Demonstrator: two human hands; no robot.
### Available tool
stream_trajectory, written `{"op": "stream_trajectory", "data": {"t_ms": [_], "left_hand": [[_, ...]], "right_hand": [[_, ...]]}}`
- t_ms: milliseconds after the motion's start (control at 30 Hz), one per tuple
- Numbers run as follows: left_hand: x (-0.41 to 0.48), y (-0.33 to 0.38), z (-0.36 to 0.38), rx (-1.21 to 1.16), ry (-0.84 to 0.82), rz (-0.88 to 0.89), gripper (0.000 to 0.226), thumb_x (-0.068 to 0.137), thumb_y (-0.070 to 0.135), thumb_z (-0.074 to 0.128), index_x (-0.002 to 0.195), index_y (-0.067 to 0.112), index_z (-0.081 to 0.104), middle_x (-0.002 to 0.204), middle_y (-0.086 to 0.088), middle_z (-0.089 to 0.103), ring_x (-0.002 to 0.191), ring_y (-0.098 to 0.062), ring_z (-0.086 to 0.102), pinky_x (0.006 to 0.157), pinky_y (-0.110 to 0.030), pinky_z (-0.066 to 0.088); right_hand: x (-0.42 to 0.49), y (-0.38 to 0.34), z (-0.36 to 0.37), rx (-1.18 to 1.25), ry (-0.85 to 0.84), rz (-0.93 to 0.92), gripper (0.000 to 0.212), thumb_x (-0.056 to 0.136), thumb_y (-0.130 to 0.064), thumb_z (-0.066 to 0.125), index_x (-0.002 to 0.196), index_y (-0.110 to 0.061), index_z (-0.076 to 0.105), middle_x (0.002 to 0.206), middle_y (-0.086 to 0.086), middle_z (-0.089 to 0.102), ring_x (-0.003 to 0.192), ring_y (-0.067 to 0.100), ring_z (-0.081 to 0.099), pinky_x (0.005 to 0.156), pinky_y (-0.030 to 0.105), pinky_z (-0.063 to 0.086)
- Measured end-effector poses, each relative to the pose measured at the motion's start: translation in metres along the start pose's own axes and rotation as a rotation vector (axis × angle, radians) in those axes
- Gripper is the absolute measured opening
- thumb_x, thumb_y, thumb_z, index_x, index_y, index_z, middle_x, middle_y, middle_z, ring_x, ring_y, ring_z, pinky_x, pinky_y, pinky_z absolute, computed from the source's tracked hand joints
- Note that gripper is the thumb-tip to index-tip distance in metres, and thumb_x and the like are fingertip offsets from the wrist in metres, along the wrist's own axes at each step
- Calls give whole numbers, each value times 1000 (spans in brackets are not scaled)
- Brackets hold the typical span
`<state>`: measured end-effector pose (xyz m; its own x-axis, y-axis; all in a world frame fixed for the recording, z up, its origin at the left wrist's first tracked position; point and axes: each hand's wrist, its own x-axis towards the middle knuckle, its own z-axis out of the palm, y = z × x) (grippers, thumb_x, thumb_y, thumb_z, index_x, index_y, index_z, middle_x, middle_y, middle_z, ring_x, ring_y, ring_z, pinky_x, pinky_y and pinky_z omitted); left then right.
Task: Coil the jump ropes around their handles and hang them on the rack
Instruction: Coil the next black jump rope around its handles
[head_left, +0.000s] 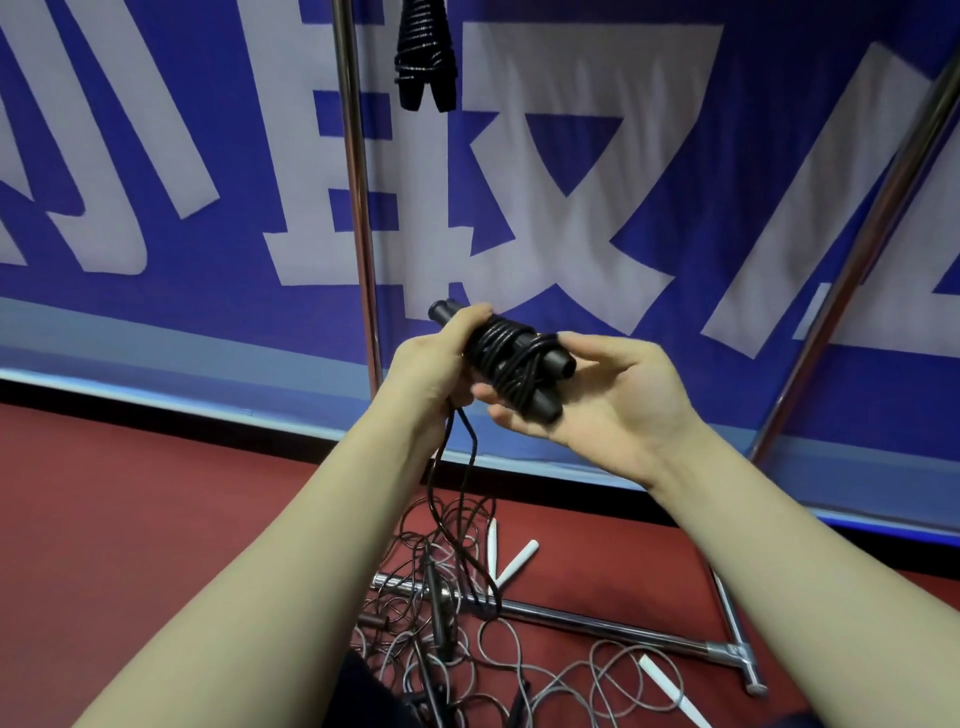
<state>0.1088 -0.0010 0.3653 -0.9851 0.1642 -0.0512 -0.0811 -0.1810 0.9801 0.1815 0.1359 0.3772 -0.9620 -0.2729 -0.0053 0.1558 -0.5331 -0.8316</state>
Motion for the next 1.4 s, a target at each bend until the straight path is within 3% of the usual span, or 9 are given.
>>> {"op": "stream_trajectory", "data": {"t_ms": [200, 333, 600, 733, 900, 1033, 1133, 1267, 1400], "left_hand": [[1, 1, -2, 56, -2, 53, 39, 78, 51, 72, 81, 12, 73, 61, -2, 67, 74, -26, 55, 75, -38, 45], [-2, 2, -1, 107, 16, 79, 34, 85, 44, 68, 73, 12, 66, 44, 9, 52, 54, -14, 46, 61, -30, 36], [-13, 5, 6, 259, -76, 260, 30, 89, 33, 68, 67, 13, 64, 42, 15, 48, 40, 1, 45, 54, -19, 34], [-16, 2, 10, 308, -102, 301, 30, 86, 31, 72, 63, 13, 65, 47, 13, 54, 46, 1, 50, 50, -12, 38], [-18, 2, 12, 257, -88, 272, 27, 87, 27, 71, 67, 10, 67, 47, 11, 56, 47, 2, 54, 44, -9, 37], [-18, 6, 11, 308, -159, 185, 52, 92, 50, 59, 50, 20, 53, 46, 9, 43, 44, -6, 39, 51, -18, 33], [-15, 7, 8, 310, -190, 159, 53, 93, 53, 55, 60, 13, 51, 53, 2, 38, 50, -12, 34, 57, -26, 30], [-12, 5, 3, 168, -343, 100, 48, 93, 43, 61, 99, -4, 69, 55, 0, 42, 51, -14, 38, 58, -26, 34], [-13, 11, -1, 181, -496, 60, 36, 97, 38, 55, 96, 6, 71, 54, -4, 46, 48, -16, 40, 59, -26, 41]], "right_hand": [[1, 1, -3, -154, 7, -60, 44, 88, -30, 46, 118, -2, 63, 118, 21, 67, 100, 35, 65, 77, 41, 58], [3, 7, -5, -211, 7, -95, 52, 90, -31, 45, 129, 1, 55, 130, 28, 58, 101, 37, 63, 77, 39, 57], [-2, -6, -14, -572, 49, -38, 57, 79, -26, 62, 133, -13, 48, 118, 19, 67, 108, 39, 65, 91, 56, 51], [2, -4, -5, -891, 210, -52, 65, 76, 1, 77, 124, -23, 40, 104, 17, 69, 81, 32, 71, 75, 56, 59], [7, 10, 3, -1010, 356, -221, 85, 74, -11, 82, 139, -41, 37, 95, 1, 66, 60, 20, 64, 52, 36, 58], [7, 5, 1, -911, 410, -276, 61, 75, 3, 75, 126, -27, 58, 85, 8, 69, 51, 22, 62, 43, 37, 54], [4, 1, -1, -932, 427, -278, 57, 73, 4, 73, 119, -26, 59, 87, 9, 69, 51, 25, 62, 44, 46, 56], [2, 2, -1, -977, 450, -293, 50, 71, 1, 73, 112, -23, 56, 88, 7, 67, 51, 26, 63, 46, 49, 57], [-1, 0, 0, -1027, 487, -348, 44, 69, -4, 73, 104, -23, 54, 86, -1, 65, 51, 22, 61, 44, 44, 55]]}}
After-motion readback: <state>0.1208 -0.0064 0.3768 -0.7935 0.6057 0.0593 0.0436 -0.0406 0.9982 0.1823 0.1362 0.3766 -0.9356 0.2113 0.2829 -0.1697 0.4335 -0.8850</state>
